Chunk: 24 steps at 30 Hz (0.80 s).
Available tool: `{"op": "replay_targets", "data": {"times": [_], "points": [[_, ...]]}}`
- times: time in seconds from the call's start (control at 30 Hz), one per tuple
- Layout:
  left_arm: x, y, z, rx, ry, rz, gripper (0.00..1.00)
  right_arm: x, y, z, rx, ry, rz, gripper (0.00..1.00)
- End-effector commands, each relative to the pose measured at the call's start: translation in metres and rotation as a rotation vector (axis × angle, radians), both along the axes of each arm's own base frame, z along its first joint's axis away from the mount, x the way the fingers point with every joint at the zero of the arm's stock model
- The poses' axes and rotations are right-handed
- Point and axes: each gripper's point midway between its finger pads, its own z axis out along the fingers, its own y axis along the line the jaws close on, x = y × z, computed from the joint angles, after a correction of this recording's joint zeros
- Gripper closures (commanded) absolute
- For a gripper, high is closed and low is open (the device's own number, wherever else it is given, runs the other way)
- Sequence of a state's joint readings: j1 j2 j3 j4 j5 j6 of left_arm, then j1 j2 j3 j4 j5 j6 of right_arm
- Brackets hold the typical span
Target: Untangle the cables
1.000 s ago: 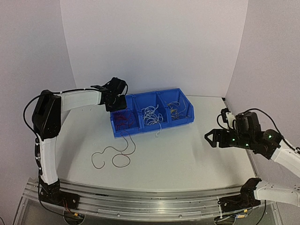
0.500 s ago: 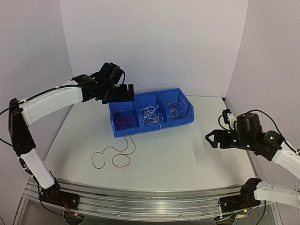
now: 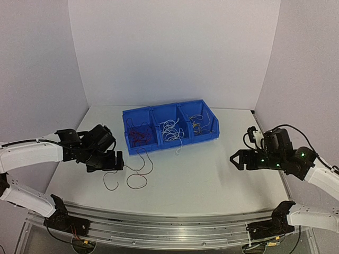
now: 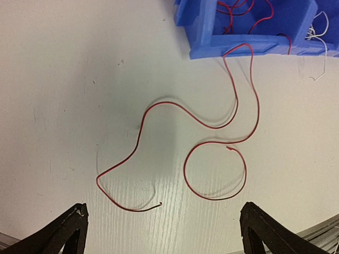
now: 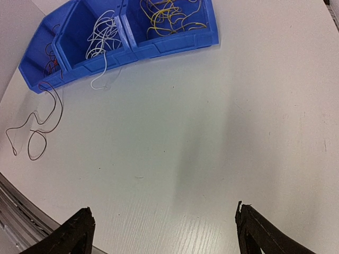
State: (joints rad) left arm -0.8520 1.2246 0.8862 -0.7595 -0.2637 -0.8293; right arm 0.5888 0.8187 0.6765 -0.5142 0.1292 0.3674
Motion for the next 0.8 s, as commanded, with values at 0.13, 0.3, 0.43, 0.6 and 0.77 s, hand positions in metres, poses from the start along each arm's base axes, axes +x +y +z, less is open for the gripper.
{"op": "replay_targets", "data": {"times": [0.13, 0.3, 0.43, 0.6, 0.77], "points": [[0.005, -0.009, -0.049, -0.077, 0.018, 0.087, 0.0, -0.007, 0.014, 0.004, 0.046, 0.027, 0.076, 0.11], [0.017, -0.039, -0.063, -0.159, 0.003, 0.023, 0.0, -0.013, 0.011, 0.006, 0.047, 0.0, 0.096, 0.11], [0.026, -0.057, -0.077, -0.179, 0.002, -0.019, 0.0, -0.018, 0.008, 0.007, 0.051, -0.018, 0.098, 0.11], [0.036, -0.08, -0.094, -0.146, 0.049, -0.07, 0.0, -0.024, 0.002, 0.009, 0.053, -0.041, 0.097, 0.11], [0.039, -0.1, -0.108, -0.124, 0.081, -0.102, 0.05, -0.025, -0.002, 0.009, 0.043, -0.05, 0.092, 0.11]]}}
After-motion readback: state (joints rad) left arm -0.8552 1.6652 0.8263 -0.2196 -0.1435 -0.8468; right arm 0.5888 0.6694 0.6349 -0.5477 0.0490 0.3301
